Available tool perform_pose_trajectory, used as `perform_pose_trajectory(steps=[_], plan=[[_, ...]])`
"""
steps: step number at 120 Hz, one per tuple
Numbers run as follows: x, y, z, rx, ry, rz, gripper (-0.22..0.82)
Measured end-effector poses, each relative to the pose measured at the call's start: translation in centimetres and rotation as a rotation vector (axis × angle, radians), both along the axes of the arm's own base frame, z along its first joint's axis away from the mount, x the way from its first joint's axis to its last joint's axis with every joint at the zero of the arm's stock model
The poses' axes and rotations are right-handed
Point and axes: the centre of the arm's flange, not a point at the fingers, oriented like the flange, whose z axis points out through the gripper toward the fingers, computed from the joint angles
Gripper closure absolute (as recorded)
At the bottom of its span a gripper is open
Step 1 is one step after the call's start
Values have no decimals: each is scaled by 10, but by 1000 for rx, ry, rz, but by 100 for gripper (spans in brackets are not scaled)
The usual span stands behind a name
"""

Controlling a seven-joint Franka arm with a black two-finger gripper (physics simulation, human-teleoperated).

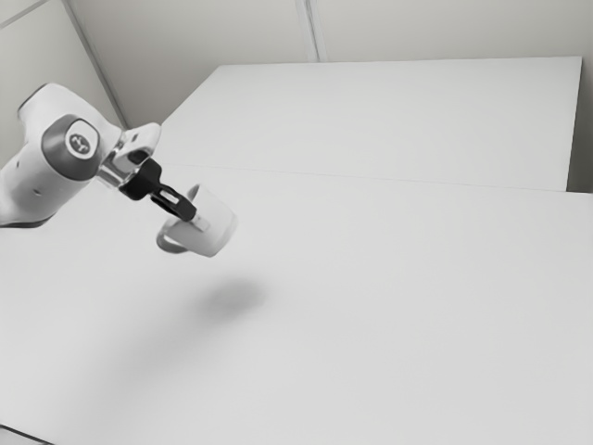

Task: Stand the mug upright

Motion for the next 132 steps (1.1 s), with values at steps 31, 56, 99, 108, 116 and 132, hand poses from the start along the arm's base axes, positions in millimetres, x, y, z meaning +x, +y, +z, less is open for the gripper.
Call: perform_pose_trajectory(steps=[31, 56, 99, 108, 116, 132], plan=[[6, -21, -6, 230, 117, 18, 79], [6, -33, -23, 350, 166, 83, 79], [-11, -52, -60, 442, 174, 208, 79], [-15, -56, -66, 442, 173, 232, 79], [-19, -58, -72, 441, 178, 255, 78], [-22, -60, -85, 442, 171, 295, 79]])
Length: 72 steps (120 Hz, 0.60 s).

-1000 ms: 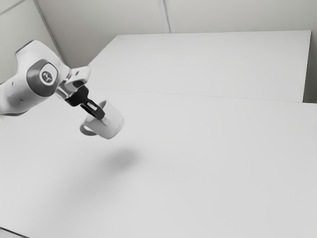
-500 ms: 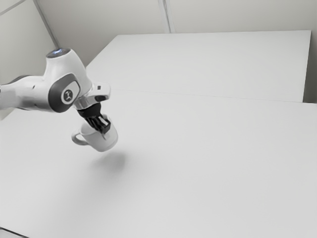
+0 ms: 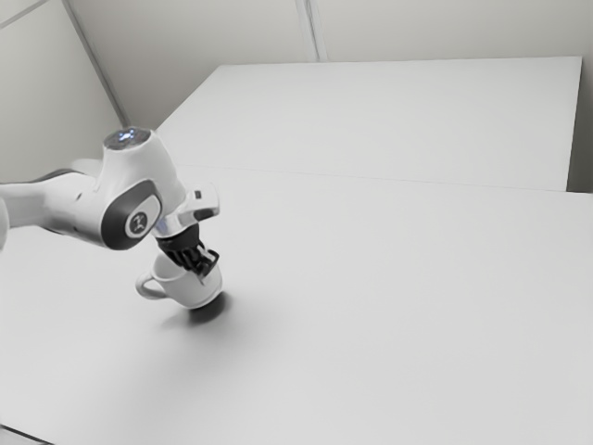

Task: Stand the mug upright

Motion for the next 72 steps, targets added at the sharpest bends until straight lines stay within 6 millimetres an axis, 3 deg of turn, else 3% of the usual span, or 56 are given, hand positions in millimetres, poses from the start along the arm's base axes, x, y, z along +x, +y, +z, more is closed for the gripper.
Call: perform_pose_trajectory(steps=[72], plan=[[6, -3, -35, -14, -14, 122, 79]])
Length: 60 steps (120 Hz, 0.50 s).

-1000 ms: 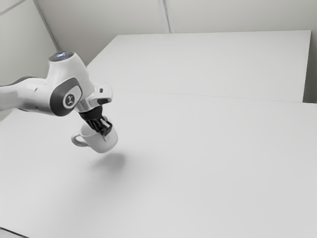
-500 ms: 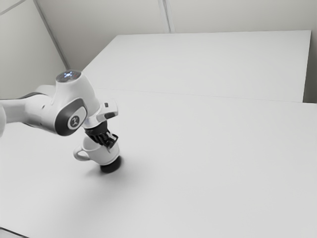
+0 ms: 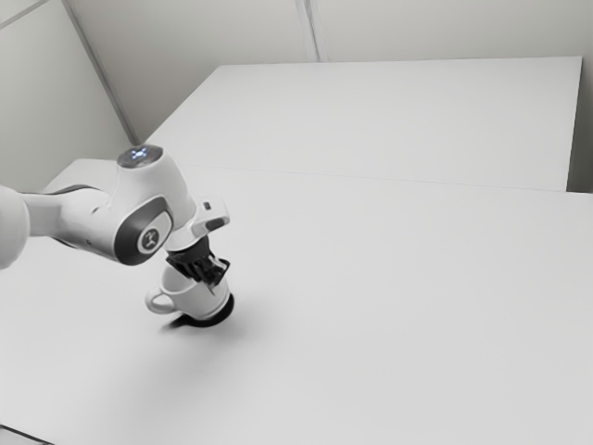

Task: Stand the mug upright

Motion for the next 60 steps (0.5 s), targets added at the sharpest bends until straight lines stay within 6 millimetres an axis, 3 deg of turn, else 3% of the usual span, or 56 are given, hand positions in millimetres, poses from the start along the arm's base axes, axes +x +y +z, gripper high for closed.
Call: perform_pose_trajectory(steps=[40, 60], plan=[[3, -1, -14, -7, 12, 39, 78], [3, -5, -11, -19, 1, 43, 59]])
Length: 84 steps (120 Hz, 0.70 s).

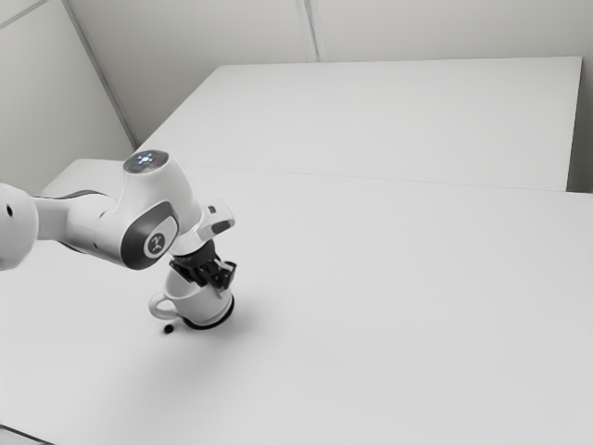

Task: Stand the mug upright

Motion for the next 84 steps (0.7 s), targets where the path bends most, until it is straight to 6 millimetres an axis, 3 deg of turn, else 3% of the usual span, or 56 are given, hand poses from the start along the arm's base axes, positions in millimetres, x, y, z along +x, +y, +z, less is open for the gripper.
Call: perform_pose_trajectory(steps=[18, 34, 48, 84], plan=[[0, -6, 16, -12, -35, -6, 33], [1, -7, 39, -30, -78, 3, 19], [12, -8, 69, -39, -98, 5, 12], [44, -16, 174, -63, -66, 6, 5]])
